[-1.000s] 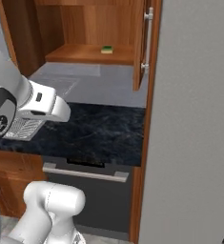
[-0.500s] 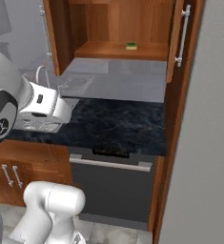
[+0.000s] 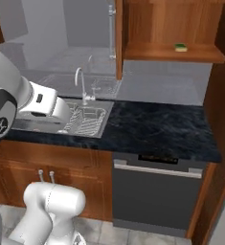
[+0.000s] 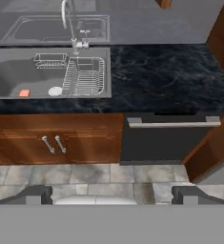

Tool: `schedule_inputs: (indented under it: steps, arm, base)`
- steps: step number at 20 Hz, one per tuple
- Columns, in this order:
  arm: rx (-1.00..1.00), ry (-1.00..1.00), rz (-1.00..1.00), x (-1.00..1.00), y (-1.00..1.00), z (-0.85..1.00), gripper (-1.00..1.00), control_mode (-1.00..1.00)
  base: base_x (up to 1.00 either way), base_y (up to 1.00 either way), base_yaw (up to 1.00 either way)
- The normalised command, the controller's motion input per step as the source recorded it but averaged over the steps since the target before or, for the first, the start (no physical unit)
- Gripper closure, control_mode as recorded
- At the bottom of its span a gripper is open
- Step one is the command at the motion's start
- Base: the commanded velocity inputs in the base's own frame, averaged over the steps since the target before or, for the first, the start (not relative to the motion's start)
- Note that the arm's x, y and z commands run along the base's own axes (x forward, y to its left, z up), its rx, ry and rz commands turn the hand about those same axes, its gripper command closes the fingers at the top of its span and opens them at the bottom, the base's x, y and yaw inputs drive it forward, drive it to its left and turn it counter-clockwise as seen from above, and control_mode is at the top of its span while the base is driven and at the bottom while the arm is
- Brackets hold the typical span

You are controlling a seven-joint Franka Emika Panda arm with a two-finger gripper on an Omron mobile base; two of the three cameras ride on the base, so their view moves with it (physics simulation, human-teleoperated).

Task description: Pick up the sponge and bar soap from the sink, and place them back in the cabinet, and close the cabinet doors.

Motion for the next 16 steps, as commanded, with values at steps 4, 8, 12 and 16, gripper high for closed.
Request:
schedule_inputs:
  steps: [4,8,12,16]
  arm:
    - [0.00,0.00,0.00,0.00,0.00,0.00,-1.00,1.00]
    - [0.00,0.00,0.00,0.00,0.00,0.00,-1.00,1.00]
    - [0.00,0.00,0.00,0.00,0.00,0.00,-1.00,1.00]
    - [0.00,0.00,0.00,0.00,0.00,0.00,-1.00,1.00]
  base:
    - [0.00,0.83,0.00]
    - [0.00,0.78,0.00]
    - [0.00,0.73,0.00]
    - [0.04,0.63,0.00]
